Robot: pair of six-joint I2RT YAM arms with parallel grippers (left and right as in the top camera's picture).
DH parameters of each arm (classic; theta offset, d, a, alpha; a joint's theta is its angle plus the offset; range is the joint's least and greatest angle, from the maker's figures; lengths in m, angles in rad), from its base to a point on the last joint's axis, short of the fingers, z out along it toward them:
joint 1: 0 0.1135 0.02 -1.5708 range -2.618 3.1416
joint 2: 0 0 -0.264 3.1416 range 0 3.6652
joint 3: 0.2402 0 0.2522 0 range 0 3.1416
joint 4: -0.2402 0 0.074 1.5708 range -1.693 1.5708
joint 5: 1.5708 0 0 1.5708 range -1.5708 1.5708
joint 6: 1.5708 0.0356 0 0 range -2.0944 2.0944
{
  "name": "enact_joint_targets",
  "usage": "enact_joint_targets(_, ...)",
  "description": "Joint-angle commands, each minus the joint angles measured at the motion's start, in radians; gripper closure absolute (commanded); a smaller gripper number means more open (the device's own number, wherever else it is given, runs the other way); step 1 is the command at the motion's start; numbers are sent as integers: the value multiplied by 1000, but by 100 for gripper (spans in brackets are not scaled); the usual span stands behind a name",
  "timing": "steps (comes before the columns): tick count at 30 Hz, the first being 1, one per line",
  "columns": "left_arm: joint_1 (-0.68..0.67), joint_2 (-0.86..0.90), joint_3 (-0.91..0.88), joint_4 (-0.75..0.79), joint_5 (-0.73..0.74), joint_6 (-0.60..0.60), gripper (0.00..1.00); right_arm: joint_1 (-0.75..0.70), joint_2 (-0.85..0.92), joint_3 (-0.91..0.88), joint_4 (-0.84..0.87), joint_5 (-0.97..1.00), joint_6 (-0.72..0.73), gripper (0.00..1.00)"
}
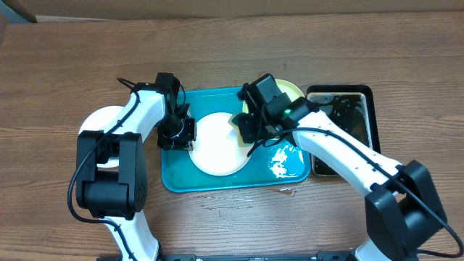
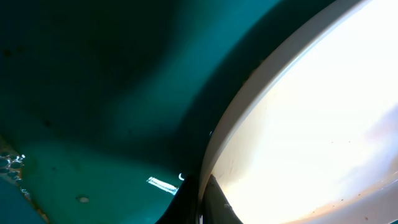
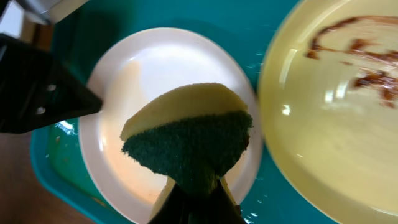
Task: Clean dirty plates on tray and stack at the side
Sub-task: 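Scrub the white plate with the sponge while left gripper holds rim, then return the sponge with right gripper into the black tray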
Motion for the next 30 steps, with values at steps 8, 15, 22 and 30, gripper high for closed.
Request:
enact_joint_targets(8, -10, 15, -5, 4, 1, -3, 96, -257, -107, 27, -192, 190, 208, 96)
enact_joint_targets(15, -10, 15, -5, 4, 1, -3, 96, -468, -83, 26, -263, 23, 69, 96)
enact_joint_targets(22, -10, 15, -5, 1, 1, -4, 96, -587, -8, -21, -257, -31, 48, 96)
enact_joint_targets(30, -10, 15, -5, 1, 1, -4, 96, -716, 81, -109, -136, -256, 57, 96)
